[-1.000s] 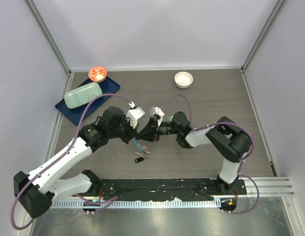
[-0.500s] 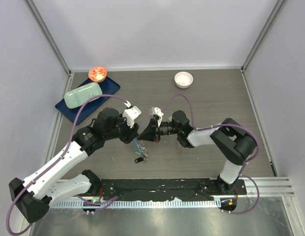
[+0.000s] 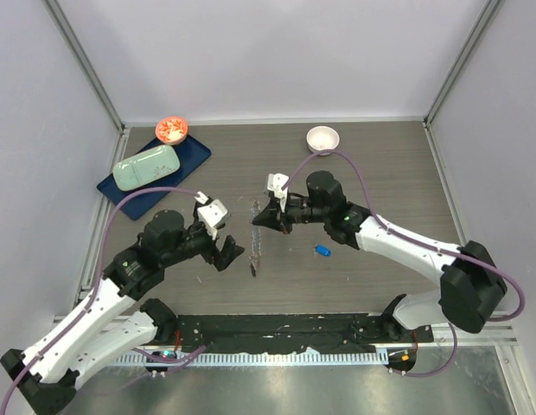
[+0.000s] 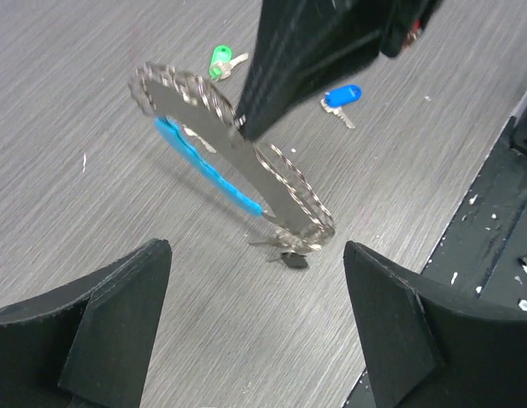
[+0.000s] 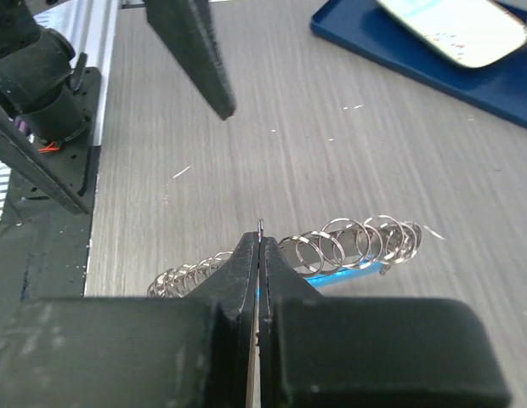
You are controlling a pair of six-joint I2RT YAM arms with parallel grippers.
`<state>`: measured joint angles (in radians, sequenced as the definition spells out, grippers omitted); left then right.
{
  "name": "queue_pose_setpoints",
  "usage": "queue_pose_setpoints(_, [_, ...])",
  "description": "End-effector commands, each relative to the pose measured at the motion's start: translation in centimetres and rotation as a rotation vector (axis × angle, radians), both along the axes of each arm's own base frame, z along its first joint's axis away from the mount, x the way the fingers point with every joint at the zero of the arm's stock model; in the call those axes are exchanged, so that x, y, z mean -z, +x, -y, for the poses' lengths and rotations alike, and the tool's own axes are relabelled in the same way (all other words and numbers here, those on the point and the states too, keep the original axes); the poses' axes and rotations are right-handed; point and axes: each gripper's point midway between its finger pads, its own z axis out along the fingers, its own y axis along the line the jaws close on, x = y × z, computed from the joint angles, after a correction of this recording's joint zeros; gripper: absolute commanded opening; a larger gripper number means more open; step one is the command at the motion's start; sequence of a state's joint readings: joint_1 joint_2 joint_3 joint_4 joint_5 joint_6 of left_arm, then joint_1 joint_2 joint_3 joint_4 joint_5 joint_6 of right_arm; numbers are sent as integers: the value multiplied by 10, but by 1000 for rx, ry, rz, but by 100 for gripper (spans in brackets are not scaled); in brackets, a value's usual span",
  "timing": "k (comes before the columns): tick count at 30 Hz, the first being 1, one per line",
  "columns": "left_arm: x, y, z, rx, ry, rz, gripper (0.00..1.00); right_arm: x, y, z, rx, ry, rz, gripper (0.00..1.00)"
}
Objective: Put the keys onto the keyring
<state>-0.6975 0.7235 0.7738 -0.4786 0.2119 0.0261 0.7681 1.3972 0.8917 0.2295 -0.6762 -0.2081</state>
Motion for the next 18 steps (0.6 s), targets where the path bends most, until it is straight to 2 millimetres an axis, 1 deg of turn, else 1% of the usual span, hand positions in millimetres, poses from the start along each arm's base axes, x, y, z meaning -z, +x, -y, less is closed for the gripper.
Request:
queue_pose_setpoints(1, [-37,-5,11,57,-167,137,88,-39,4,16,62,-29,117,1])
queue_pose_setpoints(2, [-39,-7,11,61,-180,149,91,-46,1,16,53,-25,118,1])
queue_pose_setpoints(4, [-42,-8,14,97,-184,182,93,-55,-1,17,54,-14,129,1])
queue_pose_setpoints(6, [-44,-11,18,140,-178,210,95,-58,-2,18,58,-11,136,1])
queue_pose_setpoints(7, [-46,-10,20,151,-179,222,94,-54,-3,20,59,-31,131,1])
queue_pose_setpoints(9, [-44,-11,25,197,-164,238,91,-50,-7,22,51,-57,118,1])
queue_pose_setpoints(11, [-47,-8,29,212,-162,257,88,-44,-11,24,40,-76,116,1])
queue_pose_setpoints(12, [-42,-6,31,216,-143,248,88,-41,-13,24,35,-81,112,1])
queue_pose_setpoints(13, [-47,-4,31,221,-138,262,88,-40,-15,24,27,-81,110,1])
queue_pose_setpoints(14, [-48,-4,32,228,-130,267,88,-36,-17,24,23,-85,103,1])
queue_pose_setpoints(15, [-46,-5,34,258,-115,276,88,-35,-19,23,14,-84,100,1])
queue_pose_setpoints(16, [-44,-5,36,276,-104,271,84,-35,-22,21,2,-78,99,1])
queue_pose_setpoints(18, [-40,-7,38,312,-86,275,83,-33,-28,20,-8,-71,85,1])
